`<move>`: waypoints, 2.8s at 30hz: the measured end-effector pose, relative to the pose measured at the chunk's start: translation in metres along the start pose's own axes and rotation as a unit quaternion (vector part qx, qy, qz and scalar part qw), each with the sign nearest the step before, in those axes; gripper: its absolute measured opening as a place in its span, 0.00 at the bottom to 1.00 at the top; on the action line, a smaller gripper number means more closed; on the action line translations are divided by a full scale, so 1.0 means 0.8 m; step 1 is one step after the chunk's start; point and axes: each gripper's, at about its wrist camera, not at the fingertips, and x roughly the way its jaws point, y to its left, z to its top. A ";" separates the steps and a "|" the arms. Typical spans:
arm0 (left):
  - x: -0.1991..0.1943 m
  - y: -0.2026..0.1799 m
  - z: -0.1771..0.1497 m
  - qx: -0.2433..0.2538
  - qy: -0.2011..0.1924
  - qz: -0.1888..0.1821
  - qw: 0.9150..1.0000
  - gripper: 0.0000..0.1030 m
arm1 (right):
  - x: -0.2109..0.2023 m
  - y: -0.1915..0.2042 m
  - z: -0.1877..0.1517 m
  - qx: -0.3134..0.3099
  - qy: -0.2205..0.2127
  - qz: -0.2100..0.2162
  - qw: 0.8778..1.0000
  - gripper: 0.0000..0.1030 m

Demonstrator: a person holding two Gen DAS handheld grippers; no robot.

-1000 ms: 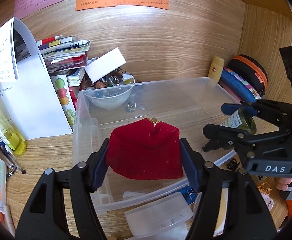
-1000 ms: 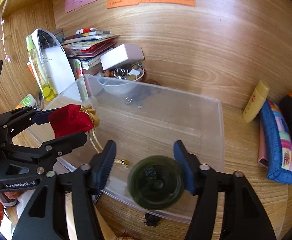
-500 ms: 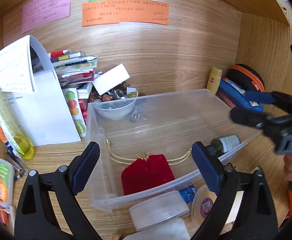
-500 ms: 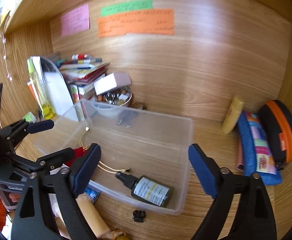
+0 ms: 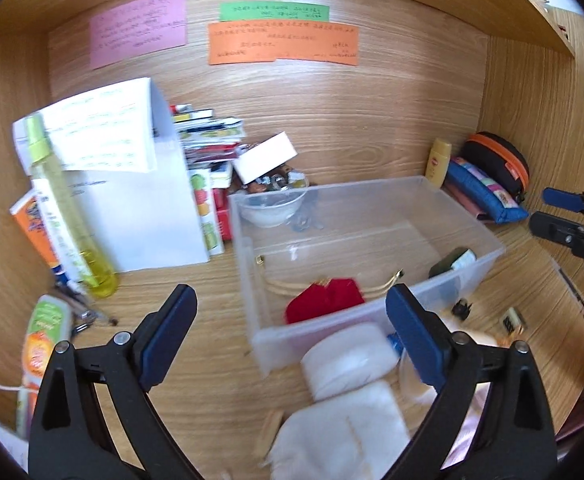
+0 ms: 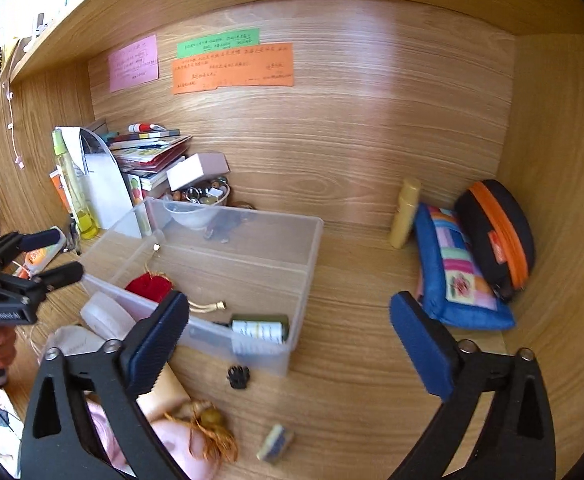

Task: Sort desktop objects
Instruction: 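Grasp the white drawstring pouch with the left tool while the right tool grasps the small green block, then carry the white pouch and small green block over the clear box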

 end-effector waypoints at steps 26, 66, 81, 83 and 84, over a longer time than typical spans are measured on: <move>-0.038 -0.026 -0.105 -0.003 0.096 -0.055 0.994 0.96 | -0.014 -0.029 -0.112 0.023 0.063 -0.026 0.997 0.99; 0.041 -0.047 -0.100 0.021 0.151 -0.038 0.988 0.75 | 0.044 0.004 -0.124 -0.039 0.141 0.032 0.989 0.14; -0.003 -0.016 -0.102 -0.001 0.115 -0.051 0.992 0.54 | 0.032 -0.009 -0.118 -0.009 0.127 0.036 0.991 0.14; -0.014 -0.014 -0.098 -0.003 0.104 -0.051 0.993 0.54 | 0.030 -0.011 -0.116 -0.003 0.123 0.037 0.992 0.14; -0.019 -0.013 -0.095 -0.003 0.097 -0.051 0.994 0.54 | 0.026 -0.012 -0.113 -0.001 0.120 0.039 0.992 0.14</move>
